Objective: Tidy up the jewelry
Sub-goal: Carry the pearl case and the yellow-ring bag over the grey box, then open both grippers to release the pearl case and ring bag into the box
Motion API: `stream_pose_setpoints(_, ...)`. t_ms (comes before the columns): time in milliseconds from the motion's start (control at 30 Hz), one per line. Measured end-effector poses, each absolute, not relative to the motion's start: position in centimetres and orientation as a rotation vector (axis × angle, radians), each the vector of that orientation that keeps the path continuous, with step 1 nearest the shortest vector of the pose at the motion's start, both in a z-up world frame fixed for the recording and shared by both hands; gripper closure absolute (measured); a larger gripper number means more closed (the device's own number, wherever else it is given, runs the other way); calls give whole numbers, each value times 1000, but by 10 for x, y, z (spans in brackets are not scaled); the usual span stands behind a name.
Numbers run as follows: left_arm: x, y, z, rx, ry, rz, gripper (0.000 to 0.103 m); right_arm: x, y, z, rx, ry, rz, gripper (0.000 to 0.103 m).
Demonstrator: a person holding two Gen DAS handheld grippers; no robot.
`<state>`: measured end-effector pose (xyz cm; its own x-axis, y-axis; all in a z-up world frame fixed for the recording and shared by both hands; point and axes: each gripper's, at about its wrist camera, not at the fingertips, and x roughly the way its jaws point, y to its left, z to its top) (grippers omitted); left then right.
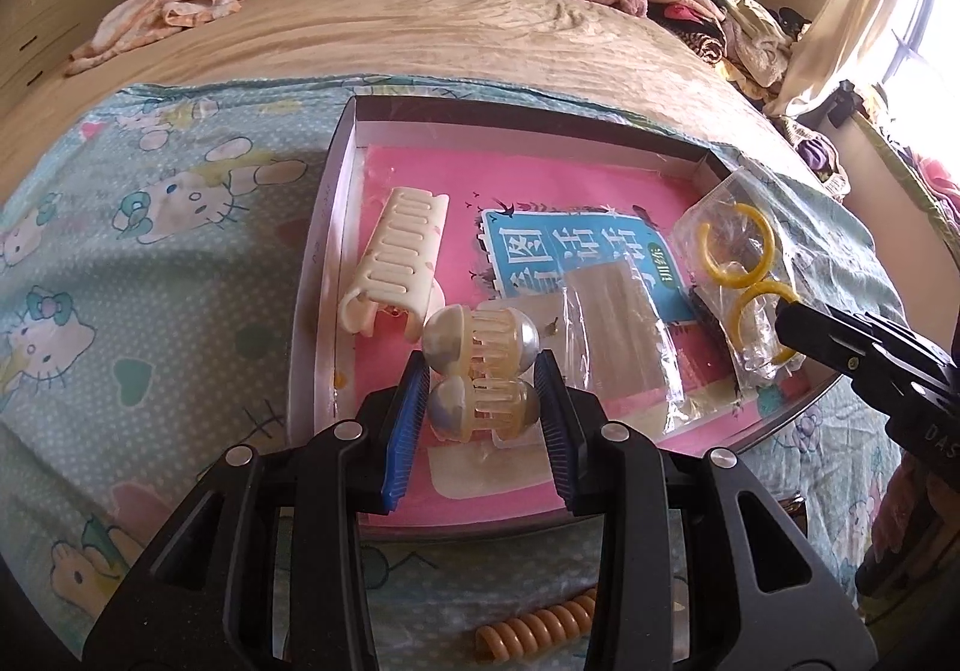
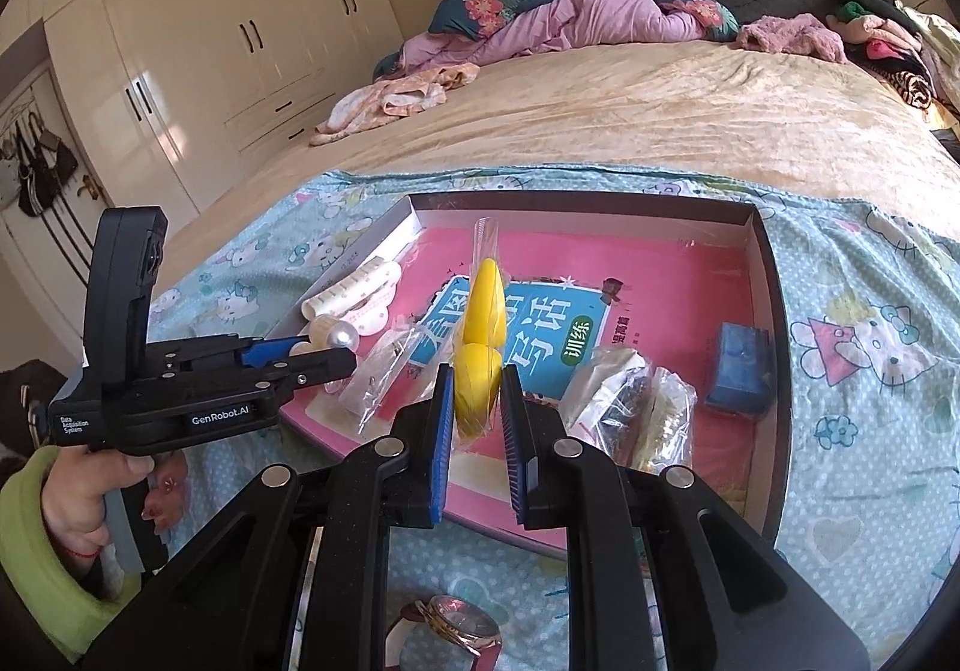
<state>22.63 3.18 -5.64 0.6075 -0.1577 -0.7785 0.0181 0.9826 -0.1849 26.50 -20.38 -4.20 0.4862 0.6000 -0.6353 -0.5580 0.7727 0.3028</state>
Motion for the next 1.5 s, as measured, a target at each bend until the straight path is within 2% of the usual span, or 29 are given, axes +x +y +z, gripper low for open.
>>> stream_pose_setpoints(333,226,33,-57,-148,912,-93,75,270,-211,-55,85,844,676,88)
stream_pose_setpoints(567,225,34,-57,-146,910,-92,75,266,-216,-55,86,847,650,84)
stream_pose_setpoints(667,225,34,-57,-148,909,-92,75,261,-221,-52,85,829,638,72)
stream_pose_setpoints(833,222,35,-55,-145,901,-91,75,252,-229,-42,84,800,616,58)
stream_pose_setpoints(900,221,35,-53,-146,896,-91,75,247,-233,-37,82,784,604,45)
stream_pose_setpoints(1033,216,35,-47,-154,881,-92,73,237,-241,-27,76,753,587,31)
stream_pose_setpoints(1067,214,34,-45,-154,873,-87,66,234,-243,-25,75,745,580,26)
stream_pose_setpoints(1100,211,35,-42,-153,861,-77,52,231,-245,-22,75,736,576,22)
stream_pose_setpoints(1167,208,35,-37,-155,844,-71,47,225,-248,-18,75,722,567,17)
stream_pose_setpoints(1333,198,37,-25,-157,817,-54,35,215,-256,-9,66,699,553,15)
stream_pose_setpoints(1500,184,36,-12,-148,788,-38,13,202,-262,1,58,671,557,15)
